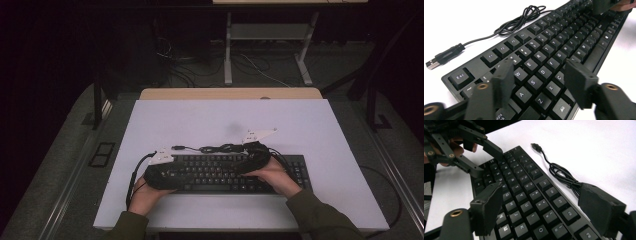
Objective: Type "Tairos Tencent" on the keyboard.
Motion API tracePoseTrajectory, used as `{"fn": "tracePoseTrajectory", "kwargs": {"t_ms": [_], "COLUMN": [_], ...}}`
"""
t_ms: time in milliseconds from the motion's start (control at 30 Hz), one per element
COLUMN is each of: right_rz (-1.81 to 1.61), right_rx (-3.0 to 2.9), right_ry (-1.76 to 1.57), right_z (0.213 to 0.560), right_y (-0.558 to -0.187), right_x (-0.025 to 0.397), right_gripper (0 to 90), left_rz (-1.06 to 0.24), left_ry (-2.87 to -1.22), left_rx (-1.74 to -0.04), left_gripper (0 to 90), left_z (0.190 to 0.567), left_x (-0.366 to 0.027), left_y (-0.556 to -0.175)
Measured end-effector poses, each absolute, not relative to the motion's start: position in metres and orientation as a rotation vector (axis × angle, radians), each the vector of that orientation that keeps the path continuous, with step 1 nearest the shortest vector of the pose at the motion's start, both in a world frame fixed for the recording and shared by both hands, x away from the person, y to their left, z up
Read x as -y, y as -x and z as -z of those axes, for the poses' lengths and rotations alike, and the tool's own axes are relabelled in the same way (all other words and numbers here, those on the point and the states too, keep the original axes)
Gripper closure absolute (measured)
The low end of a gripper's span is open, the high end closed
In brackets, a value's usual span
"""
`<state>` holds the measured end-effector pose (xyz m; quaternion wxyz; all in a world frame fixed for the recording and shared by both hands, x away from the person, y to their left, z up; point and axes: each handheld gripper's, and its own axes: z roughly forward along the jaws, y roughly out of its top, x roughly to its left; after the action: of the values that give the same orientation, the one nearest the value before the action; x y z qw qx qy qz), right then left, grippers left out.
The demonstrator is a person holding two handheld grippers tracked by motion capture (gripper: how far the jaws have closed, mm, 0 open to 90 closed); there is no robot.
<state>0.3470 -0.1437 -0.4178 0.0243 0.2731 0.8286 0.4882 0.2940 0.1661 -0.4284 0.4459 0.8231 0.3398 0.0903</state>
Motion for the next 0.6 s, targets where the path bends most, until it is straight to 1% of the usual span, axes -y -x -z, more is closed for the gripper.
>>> {"fn": "tracePoseTrajectory", "kwargs": {"t_ms": [167, 600], "right_rz": [-1.504, -1.490], "right_rx": [-2.568, -2.601], "right_ry": [-0.847, -0.804], "right_z": [0.4167, 0.4172], "right_y": [-0.3496, -0.3465], "right_x": [0.1392, 0.1330], "right_gripper": [25.2, 51.5], "left_rz": [-0.219, -0.237], "left_ry": [-2.039, -2.007], "left_rx": [-0.836, -0.838], "left_gripper": [31.3, 15.6], "left_z": [0.4291, 0.4284], "left_x": [-0.1638, -0.1612], "left_y": [-0.2943, -0.2939]}}
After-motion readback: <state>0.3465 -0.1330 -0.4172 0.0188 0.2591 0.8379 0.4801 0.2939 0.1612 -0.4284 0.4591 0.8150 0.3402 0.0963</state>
